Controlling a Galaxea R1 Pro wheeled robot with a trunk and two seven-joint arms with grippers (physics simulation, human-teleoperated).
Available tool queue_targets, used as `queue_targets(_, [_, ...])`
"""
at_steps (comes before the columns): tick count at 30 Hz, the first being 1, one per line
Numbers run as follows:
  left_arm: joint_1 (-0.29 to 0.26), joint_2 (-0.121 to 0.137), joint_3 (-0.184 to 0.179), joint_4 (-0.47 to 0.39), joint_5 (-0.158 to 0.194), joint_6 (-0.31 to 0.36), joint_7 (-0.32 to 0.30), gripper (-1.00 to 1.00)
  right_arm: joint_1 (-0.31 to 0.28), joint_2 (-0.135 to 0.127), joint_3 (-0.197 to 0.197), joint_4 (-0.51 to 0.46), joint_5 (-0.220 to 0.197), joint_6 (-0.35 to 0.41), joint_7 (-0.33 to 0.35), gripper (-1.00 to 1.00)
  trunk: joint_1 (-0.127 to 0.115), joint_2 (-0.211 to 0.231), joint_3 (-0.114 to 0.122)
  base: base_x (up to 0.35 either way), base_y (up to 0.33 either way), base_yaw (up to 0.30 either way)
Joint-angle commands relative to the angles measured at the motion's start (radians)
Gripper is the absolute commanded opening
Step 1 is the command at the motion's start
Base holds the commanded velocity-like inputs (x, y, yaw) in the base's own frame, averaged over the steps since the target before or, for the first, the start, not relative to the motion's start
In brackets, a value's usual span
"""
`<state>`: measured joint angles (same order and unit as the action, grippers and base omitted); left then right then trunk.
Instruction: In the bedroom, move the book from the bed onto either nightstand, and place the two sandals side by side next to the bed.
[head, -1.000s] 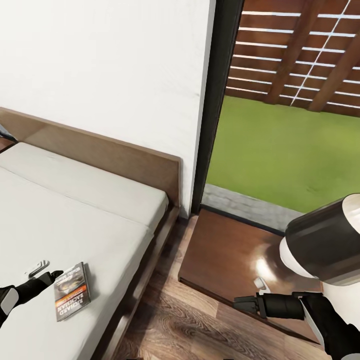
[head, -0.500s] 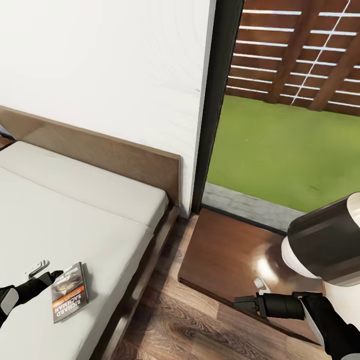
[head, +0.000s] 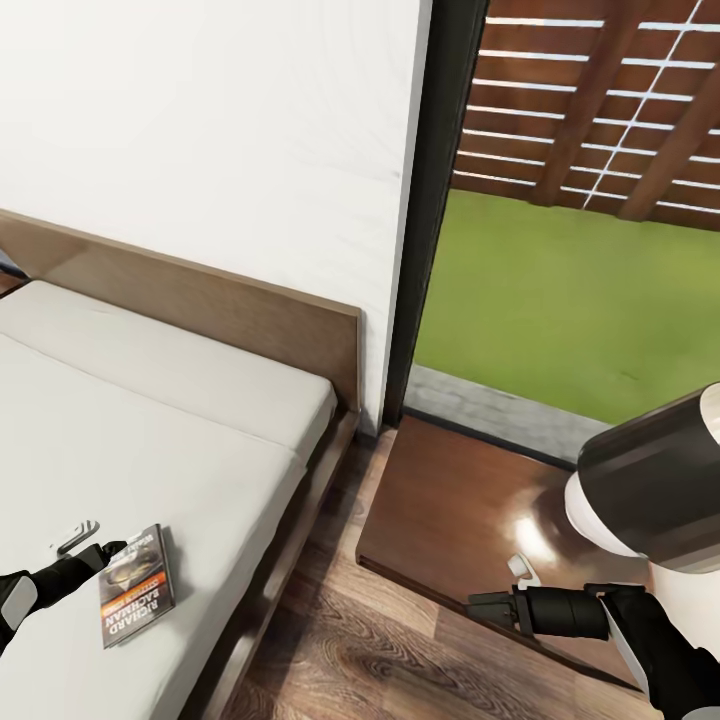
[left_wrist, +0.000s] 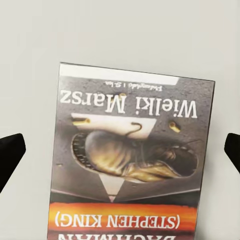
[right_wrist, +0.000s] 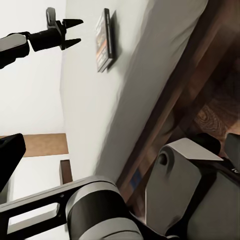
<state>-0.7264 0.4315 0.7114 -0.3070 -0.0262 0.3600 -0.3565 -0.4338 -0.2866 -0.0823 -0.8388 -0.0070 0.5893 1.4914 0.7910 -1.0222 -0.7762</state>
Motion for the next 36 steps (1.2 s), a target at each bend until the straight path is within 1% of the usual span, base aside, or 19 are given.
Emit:
queue_targets(1, [-0.001, 0.0, 0.008, -0.001, -0.003, 0.008, -0.005, 1.0, 0.0, 0.0, 0.0, 0.0, -0.001, 0.01, 0.003, 1.0, 0.004, -0.008, -0.004, 0.0, 0.0, 0.0])
queue_targets(6, [-0.001, 0.0, 0.008, -0.001, -0.003, 0.008, -0.005, 1.0, 0.0, 0.0, 0.0, 0.0, -0.001, 0.01, 0.004, 1.0, 0.023, -0.043, -0.02, 0.0, 0.0, 0.0])
queue_targets(21, [-0.001, 0.0, 0.008, -0.001, -0.003, 0.008, -0.005, 1.0, 0.0, 0.0, 0.0, 0.0, -0.001, 0.01, 0.004, 1.0, 0.023, -0.043, -0.02, 0.0, 0.0, 0.0])
queue_targets(27, [-0.001, 0.0, 0.008, -0.001, -0.003, 0.008, -0.005, 1.0, 0.0, 0.0, 0.0, 0.0, -0.001, 0.01, 0.004, 1.0, 0.046, -0.085, -0.038, 0.0, 0.0, 0.0])
queue_targets(36, [-0.001, 0.0, 0.008, -0.001, -0.003, 0.008, -0.005, 1.0, 0.0, 0.0, 0.0, 0.0, -0.001, 0.01, 0.004, 1.0, 0.046, -0.085, -0.038, 0.0, 0.0, 0.0])
